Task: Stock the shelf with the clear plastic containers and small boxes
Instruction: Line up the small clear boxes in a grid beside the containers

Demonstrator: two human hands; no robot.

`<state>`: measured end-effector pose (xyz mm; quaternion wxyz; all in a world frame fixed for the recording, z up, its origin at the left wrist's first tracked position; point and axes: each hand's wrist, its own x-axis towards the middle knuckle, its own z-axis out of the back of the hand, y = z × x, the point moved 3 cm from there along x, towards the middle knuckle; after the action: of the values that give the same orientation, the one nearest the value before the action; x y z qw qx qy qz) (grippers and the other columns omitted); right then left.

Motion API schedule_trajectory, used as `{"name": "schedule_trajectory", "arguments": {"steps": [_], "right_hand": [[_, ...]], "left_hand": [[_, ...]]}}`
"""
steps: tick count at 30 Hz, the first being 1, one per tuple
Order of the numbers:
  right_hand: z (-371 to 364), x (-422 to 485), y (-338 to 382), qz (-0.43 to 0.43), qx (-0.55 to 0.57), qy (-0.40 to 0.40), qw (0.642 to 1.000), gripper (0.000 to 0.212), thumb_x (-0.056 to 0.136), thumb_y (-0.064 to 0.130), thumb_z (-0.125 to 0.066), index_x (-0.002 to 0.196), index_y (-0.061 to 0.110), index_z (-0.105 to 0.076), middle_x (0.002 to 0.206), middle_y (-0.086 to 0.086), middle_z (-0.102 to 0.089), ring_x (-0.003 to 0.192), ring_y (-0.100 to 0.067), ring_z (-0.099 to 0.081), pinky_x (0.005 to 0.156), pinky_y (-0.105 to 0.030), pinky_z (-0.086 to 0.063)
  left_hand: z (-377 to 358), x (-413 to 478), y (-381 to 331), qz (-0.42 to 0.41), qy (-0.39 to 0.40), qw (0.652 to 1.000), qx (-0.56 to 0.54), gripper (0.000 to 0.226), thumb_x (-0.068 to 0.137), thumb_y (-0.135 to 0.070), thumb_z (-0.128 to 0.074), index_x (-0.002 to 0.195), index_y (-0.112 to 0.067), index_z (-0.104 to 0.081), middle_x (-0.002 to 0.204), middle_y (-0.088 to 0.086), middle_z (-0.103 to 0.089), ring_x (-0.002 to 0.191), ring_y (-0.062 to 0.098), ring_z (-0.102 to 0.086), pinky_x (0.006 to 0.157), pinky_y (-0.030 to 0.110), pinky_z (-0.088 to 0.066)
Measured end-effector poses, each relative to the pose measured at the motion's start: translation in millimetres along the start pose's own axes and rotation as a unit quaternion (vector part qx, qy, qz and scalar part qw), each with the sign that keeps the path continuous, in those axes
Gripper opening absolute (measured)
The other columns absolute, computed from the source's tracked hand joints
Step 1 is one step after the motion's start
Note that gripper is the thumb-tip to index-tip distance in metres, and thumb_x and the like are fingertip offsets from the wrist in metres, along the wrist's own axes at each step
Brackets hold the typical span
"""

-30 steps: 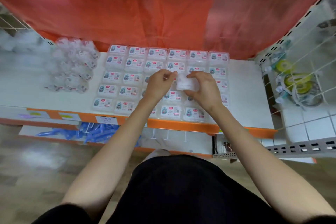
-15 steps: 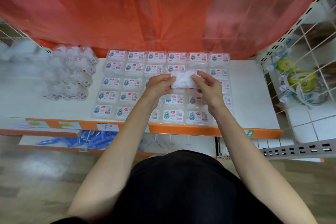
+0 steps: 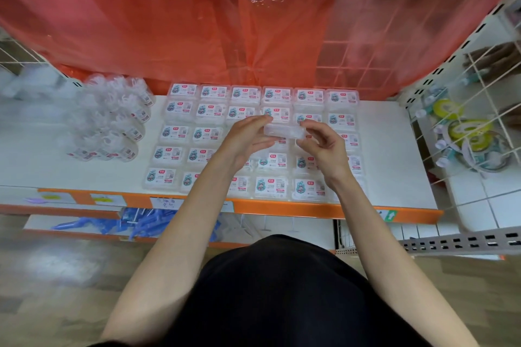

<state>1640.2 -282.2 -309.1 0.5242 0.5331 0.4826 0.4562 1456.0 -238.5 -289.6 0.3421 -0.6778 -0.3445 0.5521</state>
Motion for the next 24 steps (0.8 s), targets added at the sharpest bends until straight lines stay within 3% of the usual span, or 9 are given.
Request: {"name": "schedule_trajectory", "arguments": {"steps": [4,6,10,14,19,24], "right_hand": [[2.6,-2.6,-7.3,-0.04,0.013,0.005,0.999,0.041,0.088,-0.014,-0.054,0.105,0.02,-0.068,0.123,0.0,-0.065,0.114,-0.011,-0.062,0.093,-0.028,-0.052],[4.4,0.2,-8.1,-0.083,0.039,-0.013,0.996,0.035,0.09,-0.006,-0.055,0.106,0.022,-0.068,0.117,-0.002,-0.068,0.105,-0.016,-0.064,0.086,-0.03,-0.052],[3.1,8.3,-0.8,-0.157,0.067,-0.032,0.985,0.018,0.093,0.019,-0.066,0.111,0.02,-0.065,0.087,0.0,-0.07,0.074,-0.01,-0.063,0.064,-0.02,-0.049],[0.5,13.3,1.9,-0.169,-0.001,0.002,0.986,0.026,0.09,0.024,-0.07,0.115,0.017,-0.066,0.089,0.002,-0.073,0.074,-0.007,-0.067,0.066,-0.021,-0.05],[-0.5,11.8,-0.7,-0.178,0.006,0.004,0.984,0.03,0.089,0.018,-0.07,0.118,0.017,-0.065,0.095,-0.003,-0.075,0.084,-0.014,-0.068,0.073,-0.024,-0.053],[-1.4,4.7,-4.3,-0.196,0.04,-0.011,0.98,0.04,0.09,0.012,-0.067,0.127,0.018,-0.054,0.081,0.0,-0.069,0.068,-0.01,-0.062,0.061,-0.02,-0.048]], "left_hand": [[0.0,-0.1,5.5,-0.033,0.017,0.999,-0.004,0.032,0.091,-0.003,-0.063,0.121,-0.013,-0.065,0.12,0.006,-0.06,0.105,0.018,-0.065,0.088,0.027,-0.056],[0.3,-1.0,7.3,-0.05,0.022,0.998,0.027,0.034,0.09,-0.001,-0.062,0.119,-0.019,-0.066,0.122,0.002,-0.056,0.112,0.014,-0.06,0.093,0.028,-0.053],[-0.8,-3.0,8.7,-0.074,0.052,0.994,0.062,0.038,0.092,0.001,-0.057,0.118,-0.025,-0.065,0.13,0.001,-0.058,0.119,0.015,-0.058,0.099,0.031,-0.049],[-3.6,-6.1,7.7,-0.096,0.065,0.992,0.059,0.042,0.092,0.007,-0.052,0.121,-0.024,-0.059,0.129,-0.002,-0.06,0.114,0.017,-0.062,0.093,0.033,-0.051],[0.2,-1.5,7.6,-0.079,-0.005,0.997,0.013,0.035,0.093,-0.007,-0.062,0.126,-0.015,-0.055,0.133,0.008,-0.057,0.113,0.018,-0.061,0.082,0.025,-0.054],[-6.6,-2.9,15.5,-0.036,0.006,0.999,-0.007,0.04,0.091,-0.023,-0.068,0.127,-0.013,-0.055,0.118,0.011,-0.068,0.099,0.022,-0.07,0.078,0.029,-0.058]]}}
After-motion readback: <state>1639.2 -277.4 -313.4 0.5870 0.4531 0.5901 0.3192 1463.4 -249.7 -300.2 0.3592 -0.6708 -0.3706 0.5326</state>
